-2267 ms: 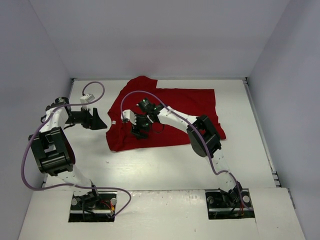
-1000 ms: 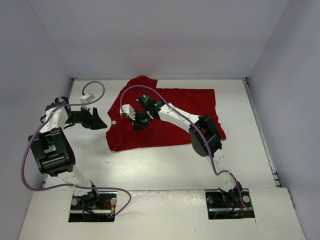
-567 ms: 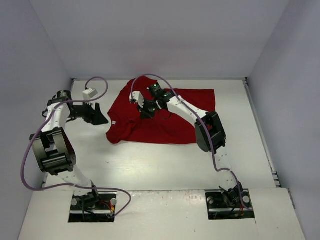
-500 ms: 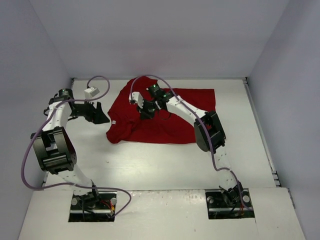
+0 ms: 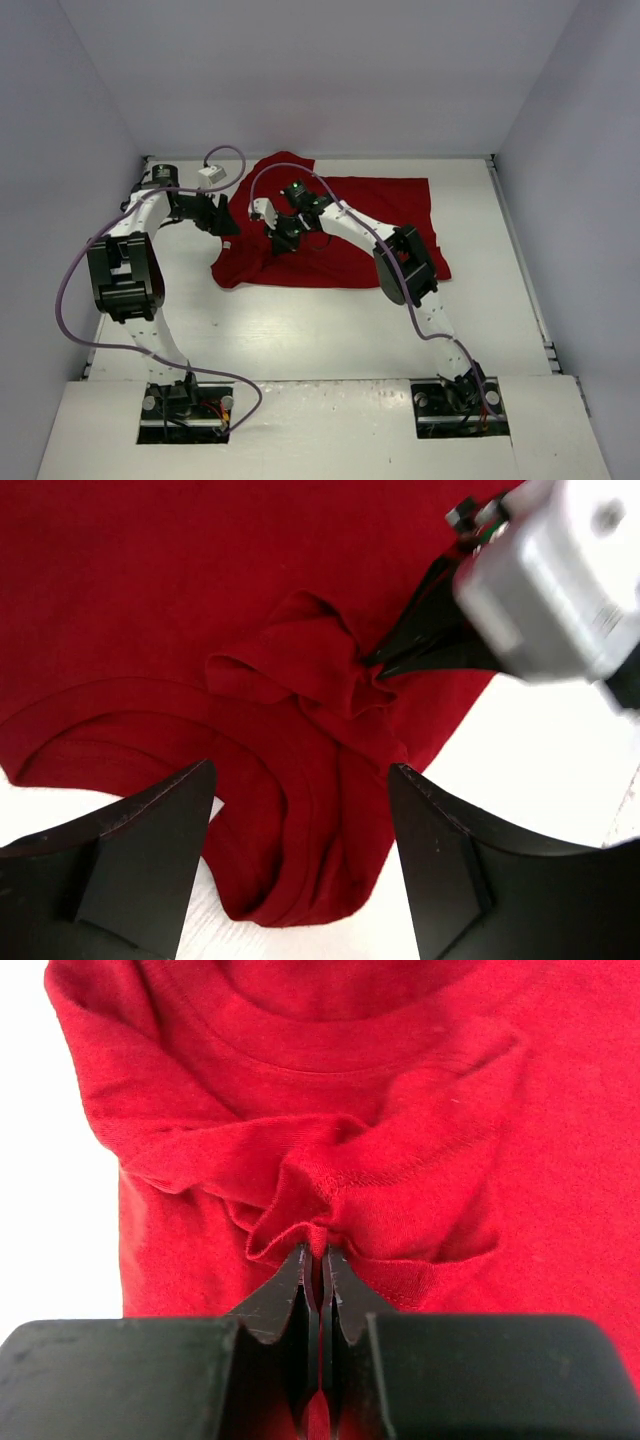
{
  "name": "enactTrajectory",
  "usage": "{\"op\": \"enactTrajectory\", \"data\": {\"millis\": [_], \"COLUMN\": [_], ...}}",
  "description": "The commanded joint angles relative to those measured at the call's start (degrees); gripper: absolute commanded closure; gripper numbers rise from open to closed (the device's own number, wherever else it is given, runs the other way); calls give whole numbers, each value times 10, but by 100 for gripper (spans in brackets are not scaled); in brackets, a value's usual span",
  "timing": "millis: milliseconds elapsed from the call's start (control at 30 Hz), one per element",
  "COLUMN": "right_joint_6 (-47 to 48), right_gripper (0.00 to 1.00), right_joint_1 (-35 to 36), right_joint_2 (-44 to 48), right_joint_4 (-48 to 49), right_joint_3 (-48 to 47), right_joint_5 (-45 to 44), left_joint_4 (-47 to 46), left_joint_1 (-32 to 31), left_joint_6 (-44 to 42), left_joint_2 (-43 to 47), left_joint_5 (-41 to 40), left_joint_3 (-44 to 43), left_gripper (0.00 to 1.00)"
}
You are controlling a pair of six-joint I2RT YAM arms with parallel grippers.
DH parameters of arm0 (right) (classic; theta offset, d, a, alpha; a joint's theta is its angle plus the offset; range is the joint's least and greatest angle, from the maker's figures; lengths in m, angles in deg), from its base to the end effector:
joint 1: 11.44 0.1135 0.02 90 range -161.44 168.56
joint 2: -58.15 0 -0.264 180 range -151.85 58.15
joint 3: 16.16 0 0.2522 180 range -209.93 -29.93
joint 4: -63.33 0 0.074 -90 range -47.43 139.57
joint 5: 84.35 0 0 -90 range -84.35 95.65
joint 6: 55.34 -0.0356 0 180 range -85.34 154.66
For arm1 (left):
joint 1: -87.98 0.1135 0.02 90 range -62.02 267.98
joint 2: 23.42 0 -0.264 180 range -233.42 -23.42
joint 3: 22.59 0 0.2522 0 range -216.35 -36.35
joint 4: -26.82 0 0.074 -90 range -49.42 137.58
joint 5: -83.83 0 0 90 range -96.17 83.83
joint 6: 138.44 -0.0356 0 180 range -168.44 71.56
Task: Fold and stack the t-shirts
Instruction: Fold the flattened tshirt in 1/3 of the way
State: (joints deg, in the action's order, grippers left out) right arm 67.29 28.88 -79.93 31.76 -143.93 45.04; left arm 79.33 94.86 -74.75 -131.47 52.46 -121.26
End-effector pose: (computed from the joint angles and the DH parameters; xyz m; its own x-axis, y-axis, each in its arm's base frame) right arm 0.3972 0.3667 0.1770 0.0352 -0.5167 -0.8555 -0.9990 0.0059 -0.0447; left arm 0.3950 0.0170 0.2418 -0.6356 0.1557 -0.7562 0.6903 0.5533 -0.4663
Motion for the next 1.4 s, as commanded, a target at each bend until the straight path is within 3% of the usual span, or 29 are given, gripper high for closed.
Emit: {"op": "enactTrajectory", "data": {"millis": [0,67,167,233,267,400,500,733,867,1033,1367], "right_joint_6": [-35,-46,-47,-51,-52,-56,-33,119,211,296,360], "right_gripper": [91,85,51,38,37,38,41,53,59,66,70], "right_joint_1": [-20,-25,-28,-31,-35,-58,-100,-248,-300,-363,-433], "right_joint_2": [25,23,30,45,52,101,158,316,358,357,305], "right_joint_4": [13,13,13,13,13,11,6,-104,-159,-184,-186], "right_joint_3": [-42,-49,-41,-34,-33,-22,40,222,306,377,360], "right_joint_5": [18,17,9,8,10,12,10,-14,-54,-104,-123], "left_joint_4": [-92,-121,-139,-140,-140,-141,-98,-52,-36,20,45], "left_joint_1": [8,8,8,7,5,-9,-43,-108,-139,-190,-238], "left_joint_6": [72,94,109,109,108,86,37,-7,-16,-44,-63], "left_joint_2": [50,60,70,73,74,80,86,49,25,-27,-67], "left_joint_5": [14,12,0,-6,-15,-43,-83,-80,-92,-110,-142], "left_joint_3": [19,28,38,36,34,25,4,-50,-72,-113,-134], "left_gripper": [33,33,30,30,30,29,29,30,30,30,30]}}
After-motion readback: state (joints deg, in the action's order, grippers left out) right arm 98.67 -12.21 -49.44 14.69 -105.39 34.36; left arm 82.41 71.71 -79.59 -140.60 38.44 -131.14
